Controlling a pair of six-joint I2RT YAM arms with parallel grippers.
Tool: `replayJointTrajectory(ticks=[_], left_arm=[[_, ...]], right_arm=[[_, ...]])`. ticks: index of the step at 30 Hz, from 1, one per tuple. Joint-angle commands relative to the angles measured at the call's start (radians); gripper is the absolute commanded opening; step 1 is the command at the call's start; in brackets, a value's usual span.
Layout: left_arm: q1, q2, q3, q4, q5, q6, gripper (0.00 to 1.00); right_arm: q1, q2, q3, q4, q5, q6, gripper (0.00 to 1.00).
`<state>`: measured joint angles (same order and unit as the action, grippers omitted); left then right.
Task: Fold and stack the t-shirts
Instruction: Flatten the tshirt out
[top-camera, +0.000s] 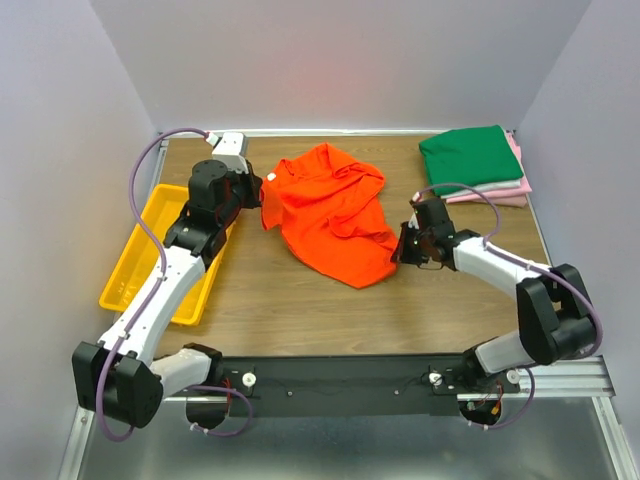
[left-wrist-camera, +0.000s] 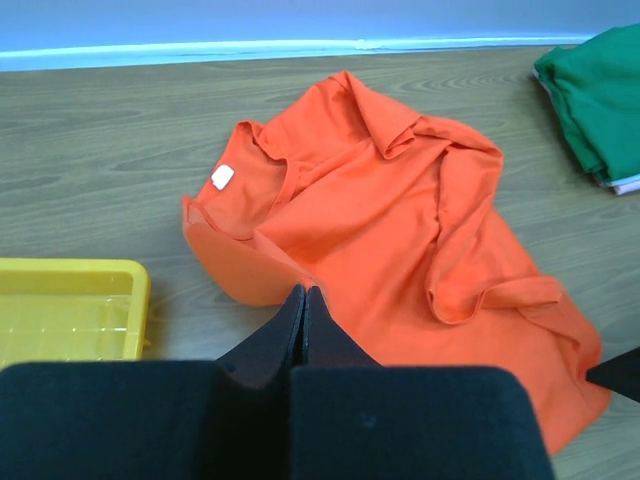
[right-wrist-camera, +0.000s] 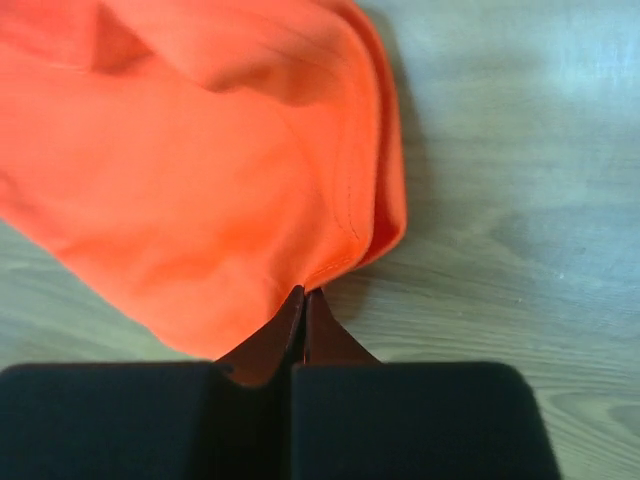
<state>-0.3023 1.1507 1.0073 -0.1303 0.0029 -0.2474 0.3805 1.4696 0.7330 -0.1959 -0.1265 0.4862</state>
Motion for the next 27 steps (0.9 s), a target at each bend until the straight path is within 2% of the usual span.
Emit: replayJointTrajectory(ticks=[1,4,9,14,18,22,23,24,25,27], left_arm=[[0.006,-0.080,-0.009,0.014,0.055,0.005,0.00],[0.005,-0.121,-0.018,0.024,0.052,0.005,0.00],[0.005,-0.137,-0.016,0.021,0.055,0.003,0.00],[0.005,-0.132,-0.013,0.015,0.060,0.002,0.00],[0.005,-0.126,-0.016,0.015,0.049,0.003,0.00],[0.005,-0.108,-0.013,0.011,0.046,0.007,0.00],[0.005,-0.106,-0.013,0.009,0.042,0.007,0.00],[0.005,-0.102,-0.015,0.009,0.040,0.007,0.00],[0.005,-0.098,-0.016,0.009,0.040,0.005,0.00],[0.005,-0.095,-0.021,0.008,0.048,0.008,0.00]], right_arm=[[0.008,-0.118,0.126,-0.140,-0.033,-0.073,0.00],[0.008,-0.256,0.232,-0.287,0.057,-0.093,0.00],[0.008,-0.370,0.440,-0.514,0.203,-0.110,0.00],[0.006,-0.355,0.586,-0.548,0.275,-0.112,0.02],[0.006,-0.224,0.635,-0.518,0.356,-0.104,0.11],[0.001,-0.027,0.693,-0.478,0.507,-0.112,0.24],[0.000,0.010,0.729,-0.479,0.528,-0.112,0.31],[0.000,0.041,0.743,-0.481,0.544,-0.113,0.47],[0.000,0.090,0.752,-0.479,0.538,-0.113,0.74],[0.000,0.106,0.747,-0.479,0.501,-0.098,0.81]])
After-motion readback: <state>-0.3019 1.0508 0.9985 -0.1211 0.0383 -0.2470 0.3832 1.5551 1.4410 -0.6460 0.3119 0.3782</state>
